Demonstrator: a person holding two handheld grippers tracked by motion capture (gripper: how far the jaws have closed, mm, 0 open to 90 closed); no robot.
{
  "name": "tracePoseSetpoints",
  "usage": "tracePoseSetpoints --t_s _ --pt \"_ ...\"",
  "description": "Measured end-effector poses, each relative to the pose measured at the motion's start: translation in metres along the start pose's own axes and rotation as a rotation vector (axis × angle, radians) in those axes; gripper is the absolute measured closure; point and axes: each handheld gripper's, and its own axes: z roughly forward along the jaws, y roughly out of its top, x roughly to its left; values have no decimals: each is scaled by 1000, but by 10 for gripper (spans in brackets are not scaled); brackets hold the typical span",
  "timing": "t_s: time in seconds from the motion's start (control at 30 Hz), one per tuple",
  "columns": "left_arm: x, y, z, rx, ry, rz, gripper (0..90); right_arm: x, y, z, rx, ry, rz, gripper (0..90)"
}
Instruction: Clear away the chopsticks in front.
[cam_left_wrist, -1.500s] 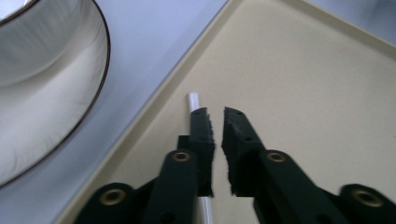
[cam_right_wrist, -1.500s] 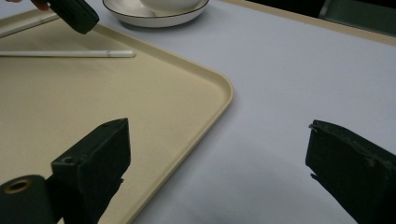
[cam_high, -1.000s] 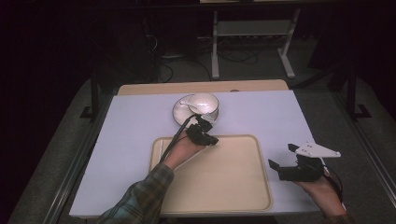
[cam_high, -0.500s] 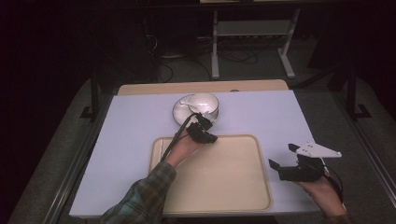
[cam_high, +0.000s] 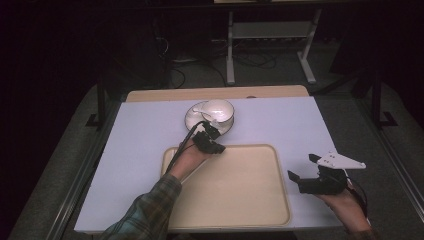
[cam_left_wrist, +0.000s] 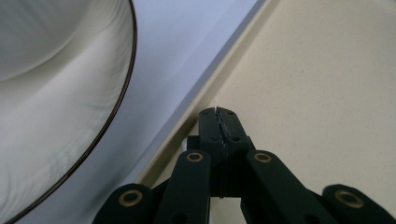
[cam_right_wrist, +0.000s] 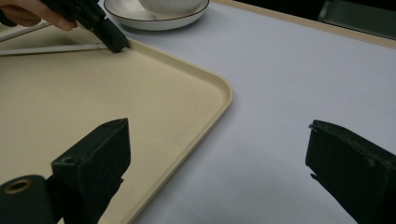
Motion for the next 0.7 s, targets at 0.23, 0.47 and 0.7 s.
tracePoseSetpoints --t_s 0.23,0.47,0.7 --pt "6 -12 -11 11 12 -10 898 0 0 0 2 -1 -2 63" --pt "14 -26 -20 -6 23 -45 898 0 0 0 3 -3 -1 63" --pt "21 -37 -29 -7 43 -61 898 0 0 0 3 -4 0 63"
